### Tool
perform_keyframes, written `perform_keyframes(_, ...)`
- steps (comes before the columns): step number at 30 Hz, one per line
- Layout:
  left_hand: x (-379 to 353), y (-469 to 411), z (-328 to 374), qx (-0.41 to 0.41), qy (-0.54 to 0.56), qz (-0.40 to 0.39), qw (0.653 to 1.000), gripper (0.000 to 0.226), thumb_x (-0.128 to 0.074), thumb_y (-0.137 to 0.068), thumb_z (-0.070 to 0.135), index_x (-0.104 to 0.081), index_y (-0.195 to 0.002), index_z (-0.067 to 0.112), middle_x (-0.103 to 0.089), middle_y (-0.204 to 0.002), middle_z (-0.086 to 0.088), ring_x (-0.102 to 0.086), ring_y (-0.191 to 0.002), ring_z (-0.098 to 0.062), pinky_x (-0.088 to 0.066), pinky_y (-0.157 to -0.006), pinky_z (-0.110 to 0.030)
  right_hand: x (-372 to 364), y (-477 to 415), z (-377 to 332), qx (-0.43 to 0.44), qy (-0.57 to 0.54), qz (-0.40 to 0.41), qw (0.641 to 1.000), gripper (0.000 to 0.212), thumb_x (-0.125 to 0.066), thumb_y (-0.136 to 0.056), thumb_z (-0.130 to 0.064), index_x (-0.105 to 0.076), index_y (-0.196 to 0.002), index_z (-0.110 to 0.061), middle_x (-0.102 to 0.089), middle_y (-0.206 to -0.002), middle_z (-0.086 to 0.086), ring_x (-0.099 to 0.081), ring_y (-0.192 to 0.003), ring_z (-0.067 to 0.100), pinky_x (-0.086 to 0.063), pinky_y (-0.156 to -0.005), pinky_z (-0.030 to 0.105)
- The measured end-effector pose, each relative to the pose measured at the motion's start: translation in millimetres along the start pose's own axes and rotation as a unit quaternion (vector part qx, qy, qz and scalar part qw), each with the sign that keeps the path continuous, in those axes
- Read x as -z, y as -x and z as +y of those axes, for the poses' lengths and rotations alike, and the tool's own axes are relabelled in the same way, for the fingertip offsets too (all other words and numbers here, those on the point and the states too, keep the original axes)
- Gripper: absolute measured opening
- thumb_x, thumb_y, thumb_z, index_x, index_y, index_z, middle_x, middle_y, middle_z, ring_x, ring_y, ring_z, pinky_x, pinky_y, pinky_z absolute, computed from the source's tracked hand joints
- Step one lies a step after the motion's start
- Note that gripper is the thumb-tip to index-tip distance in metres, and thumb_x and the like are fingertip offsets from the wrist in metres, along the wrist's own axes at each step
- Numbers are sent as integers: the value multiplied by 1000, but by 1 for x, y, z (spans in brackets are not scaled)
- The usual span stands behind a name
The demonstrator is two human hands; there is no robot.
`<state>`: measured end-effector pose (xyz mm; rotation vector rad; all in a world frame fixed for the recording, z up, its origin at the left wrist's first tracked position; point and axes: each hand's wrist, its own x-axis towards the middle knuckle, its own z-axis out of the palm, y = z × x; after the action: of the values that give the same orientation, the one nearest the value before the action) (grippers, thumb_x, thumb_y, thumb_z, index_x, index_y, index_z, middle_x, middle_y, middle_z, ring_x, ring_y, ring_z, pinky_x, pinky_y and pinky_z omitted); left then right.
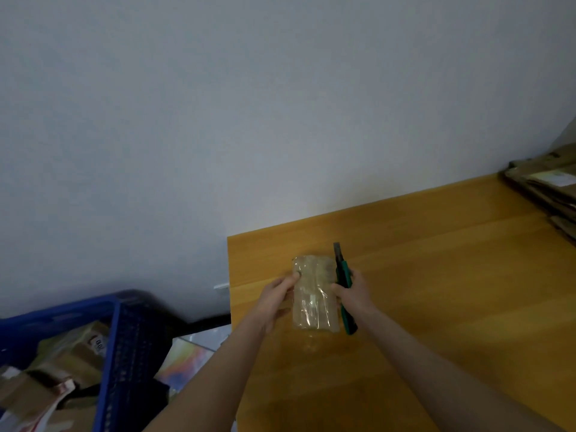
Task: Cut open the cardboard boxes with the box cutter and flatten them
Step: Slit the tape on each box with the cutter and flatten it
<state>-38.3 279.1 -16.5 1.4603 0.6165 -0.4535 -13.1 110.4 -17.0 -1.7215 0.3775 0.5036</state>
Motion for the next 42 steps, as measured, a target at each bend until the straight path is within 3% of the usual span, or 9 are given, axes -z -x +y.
perform_keyframes(3, -1, 1, 5, -36, -29, 5, 999, 47, -69, -86, 38, -58, -127, 17, -63, -124, -5, -60, -112, -22, -49, -88, -34, 6, 1, -7, 1, -32, -9, 999, 59, -62, -90, -4, -34, -142, -9, -53, -99, 0, -60, -90, 23, -48, -59, 22)
perform_keyframes(8, 6, 11, 25, -79, -31, -17, 996, 46, -69, -86, 33, -52, -126, 20, -64, -120, -9, -68, -93, -18, -55, -62, -26, 8, 0, -20, 20, -69, -26, 997, 55, -59, -93, -8, -36, -143, -15, -55, -110, -1, -59, -87, 13, -50, -63, 23)
perform_keyframes(13, 9, 20, 44, -68, -29, -9, 997, 67, -73, -72, 46, -47, -129, 23, -64, -118, -7, -64, -104, -23, -56, -76, -38, 15, 0, -41, 67, -50, -35, 996, 51, -58, -95, -12, -38, -141, -16, -55, -117, 2, -59, -97, 16, -49, -64, 21)
perform_keyframes(19, 3, 19, 47, -34, -19, -9, 999, 74, -75, -81, 36, -37, -142, 19, -62, -119, -7, -62, -106, -24, -55, -84, -45, 21, 3, -45, 86, 21, -40, 995, 38, -53, -97, -15, -44, -134, -16, -56, -110, 0, -56, -85, 8, -46, -61, 21)
perform_keyframes(23, -10, 17, 45, -40, -4, 32, 999, 48, -67, -89, 26, -43, -129, 17, -65, -103, -4, -64, -88, -17, -53, -67, -34, 27, 10, -43, 83, 62, 17, 994, 36, -49, -96, -8, -47, -132, -11, -57, -101, 5, -58, -84, 19, -51, -65, 26)
perform_keyframes(27, -13, 15, 40, -52, -15, 62, 997, 35, -66, -90, 22, -47, -119, 22, -66, -96, 0, -65, -78, -14, -47, -53, -24, 37, 26, -39, 177, 163, 47, 970, 37, -50, -95, -12, -50, -132, -16, -63, -87, 6, -60, -67, 18, -46, -48, 22)
perform_keyframes(32, -20, 14, 36, -57, -20, 80, 995, 39, -67, -89, 22, -53, -125, 16, -69, -104, -6, -67, -78, -17, -49, -46, -21, 45, 52, -40, 267, 336, 36, 902, 49, -51, -95, -21, -41, -143, -27, -65, -104, 4, -63, -77, 15, -56, -59, 26)
perform_keyframes(36, -25, 13, 35, -56, -17, 91, 994, 38, -68, -89, 22, -54, -123, 15, -69, -102, -7, -67, -75, -18, -48, -46, -22, 48, 58, -45, 272, 431, 43, 860, 55, -47, -96, -27, -32, -149, -27, -66, -106, 4, -61, -84, 17, -55, -70, 32)
perform_keyframes(42, -31, 16, 36, -47, -22, 99, 994, 36, -69, -88, 22, -55, -119, 12, -69, -95, -5, -67, -73, -18, -48, -43, -21, 49, 58, -50, 276, 480, 44, 832, 54, -43, -98, -30, -28, -151, -27, -65, -106, 1, -56, -81, 15, -41, -60, 27)
